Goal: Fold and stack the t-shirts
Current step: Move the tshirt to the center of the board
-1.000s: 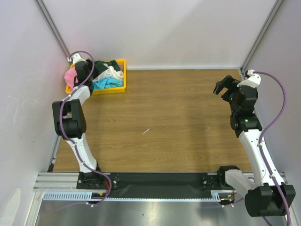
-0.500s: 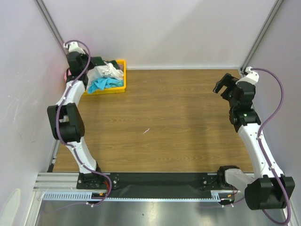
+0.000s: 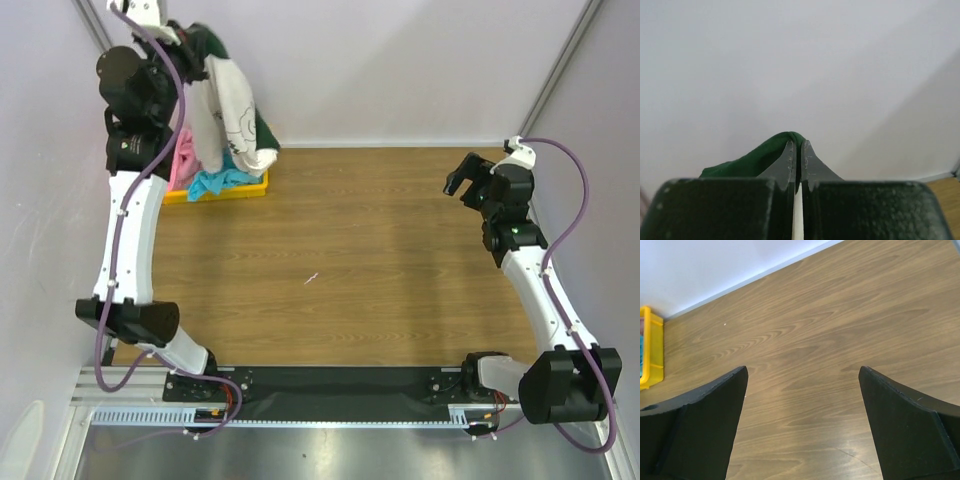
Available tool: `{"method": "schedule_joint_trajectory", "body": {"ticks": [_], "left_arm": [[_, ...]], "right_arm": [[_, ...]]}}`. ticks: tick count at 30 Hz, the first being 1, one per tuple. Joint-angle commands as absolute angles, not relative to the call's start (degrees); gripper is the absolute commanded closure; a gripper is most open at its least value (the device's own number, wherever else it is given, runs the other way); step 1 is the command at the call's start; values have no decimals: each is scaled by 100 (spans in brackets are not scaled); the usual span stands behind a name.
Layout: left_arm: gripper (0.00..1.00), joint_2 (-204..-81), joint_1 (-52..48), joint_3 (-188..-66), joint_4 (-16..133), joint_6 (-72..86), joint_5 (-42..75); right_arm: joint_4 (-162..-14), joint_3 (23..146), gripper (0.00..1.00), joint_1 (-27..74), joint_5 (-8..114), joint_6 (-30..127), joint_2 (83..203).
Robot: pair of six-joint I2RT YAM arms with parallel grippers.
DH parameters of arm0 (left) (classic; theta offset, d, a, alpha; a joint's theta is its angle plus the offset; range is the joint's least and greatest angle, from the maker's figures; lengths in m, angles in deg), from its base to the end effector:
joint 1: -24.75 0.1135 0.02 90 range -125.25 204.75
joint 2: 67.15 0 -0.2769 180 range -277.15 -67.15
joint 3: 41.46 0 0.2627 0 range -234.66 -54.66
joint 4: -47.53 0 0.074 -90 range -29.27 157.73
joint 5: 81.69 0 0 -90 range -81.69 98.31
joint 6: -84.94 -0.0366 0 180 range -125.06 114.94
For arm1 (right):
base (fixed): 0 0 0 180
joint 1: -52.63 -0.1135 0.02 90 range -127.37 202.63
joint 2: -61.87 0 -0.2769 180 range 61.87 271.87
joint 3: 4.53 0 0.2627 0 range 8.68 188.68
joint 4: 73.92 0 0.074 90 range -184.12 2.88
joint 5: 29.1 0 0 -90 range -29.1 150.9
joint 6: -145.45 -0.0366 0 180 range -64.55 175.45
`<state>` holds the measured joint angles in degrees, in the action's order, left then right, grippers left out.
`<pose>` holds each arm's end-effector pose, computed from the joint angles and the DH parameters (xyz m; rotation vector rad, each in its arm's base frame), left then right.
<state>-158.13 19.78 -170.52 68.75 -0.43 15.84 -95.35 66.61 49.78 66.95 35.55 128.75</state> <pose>0.3354 -0.0340 0.5844 0.1171 1.2771 -0.2279 0.2786 0.0100 0.3551 0.3495 1.8395 0.1753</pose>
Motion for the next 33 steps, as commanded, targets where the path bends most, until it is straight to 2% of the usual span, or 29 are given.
{"method": "schedule_joint_trajectory", "body": {"ticks": [1, 8, 15, 22, 28, 33], "left_arm": [[100, -15531, 1457, -18147, 7512, -742, 1446], [100, -14978, 315, -18325, 7927, -873, 1649], [100, -14468, -1004, -17807, 8305, -1165, 1552], [100, -14476, -1093, -16954, 8315, -262, 2175], [100, -14994, -1207, -16076, 7947, -5, 3274], [100, -15572, -1409, -15153, 7068, 293, 2951]], "right_arm": [[-9292, 6976, 0, 4930, 6424, 3567, 12893], [-9353, 7064, 0, 4947, 6530, 3523, 12876], [-9432, 6932, 0, 4930, 6503, 3471, 12622], [-9336, 6493, 0, 4929, 6424, 3418, 12287], [-9520, 6396, 0, 4938, 6398, 3418, 12287], [-9565, 6134, 0, 4938, 6187, 3427, 12138]]}}
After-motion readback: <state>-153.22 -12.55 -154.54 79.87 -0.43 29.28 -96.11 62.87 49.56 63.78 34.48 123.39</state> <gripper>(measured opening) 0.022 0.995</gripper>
